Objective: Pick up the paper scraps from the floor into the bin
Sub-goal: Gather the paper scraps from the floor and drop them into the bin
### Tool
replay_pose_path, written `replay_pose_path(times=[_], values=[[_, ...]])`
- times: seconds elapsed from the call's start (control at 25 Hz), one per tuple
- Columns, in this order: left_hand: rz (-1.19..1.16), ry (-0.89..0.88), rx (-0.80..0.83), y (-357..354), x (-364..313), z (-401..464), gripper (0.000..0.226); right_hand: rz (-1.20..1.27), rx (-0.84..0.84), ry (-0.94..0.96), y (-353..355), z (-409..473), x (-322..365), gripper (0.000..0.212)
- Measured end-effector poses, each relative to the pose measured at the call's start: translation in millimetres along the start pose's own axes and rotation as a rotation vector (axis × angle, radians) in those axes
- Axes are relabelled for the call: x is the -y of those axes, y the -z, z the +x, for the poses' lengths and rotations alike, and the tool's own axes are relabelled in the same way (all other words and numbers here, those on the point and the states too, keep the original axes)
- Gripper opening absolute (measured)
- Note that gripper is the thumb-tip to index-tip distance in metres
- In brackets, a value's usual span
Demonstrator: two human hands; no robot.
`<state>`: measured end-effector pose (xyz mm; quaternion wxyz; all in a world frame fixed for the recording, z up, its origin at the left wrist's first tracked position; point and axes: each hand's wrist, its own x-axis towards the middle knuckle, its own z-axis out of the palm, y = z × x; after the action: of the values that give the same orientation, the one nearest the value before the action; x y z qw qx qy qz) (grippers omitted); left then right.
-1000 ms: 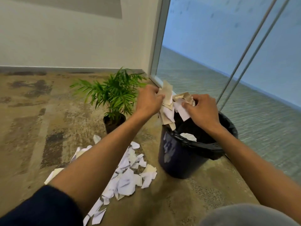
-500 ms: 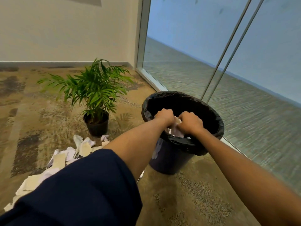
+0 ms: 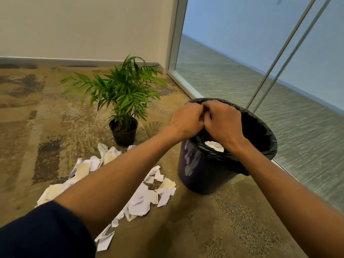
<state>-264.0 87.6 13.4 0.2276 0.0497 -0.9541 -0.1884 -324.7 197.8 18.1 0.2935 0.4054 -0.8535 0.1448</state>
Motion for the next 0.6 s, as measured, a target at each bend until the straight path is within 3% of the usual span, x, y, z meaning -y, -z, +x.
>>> replay_pose_path(times=[0.16,0.24,0.4,0.6], values=[[-0.137,0.012,-0.234,16.4,53.4,-59.5,0.01,0.131,-0.112,0.301,-3.9,2.8,62.6,0.018],[-0.159,0.104,-0.29,18.6,90.0,-98.6,0.014,0.191,-0.077,0.436,-21.0,-2.8,95.1,0.018],[-0.129,0.398,-0.259,12.1,163.8,-191.7,0.021,0.283,0.189,0.55,-81.2,-28.2,139.4,0.02],[0.014,0.775,-0.072,-13.4,230.1,-274.8,0.029,0.309,0.581,0.481,-156.2,-71.0,167.5,0.029]])
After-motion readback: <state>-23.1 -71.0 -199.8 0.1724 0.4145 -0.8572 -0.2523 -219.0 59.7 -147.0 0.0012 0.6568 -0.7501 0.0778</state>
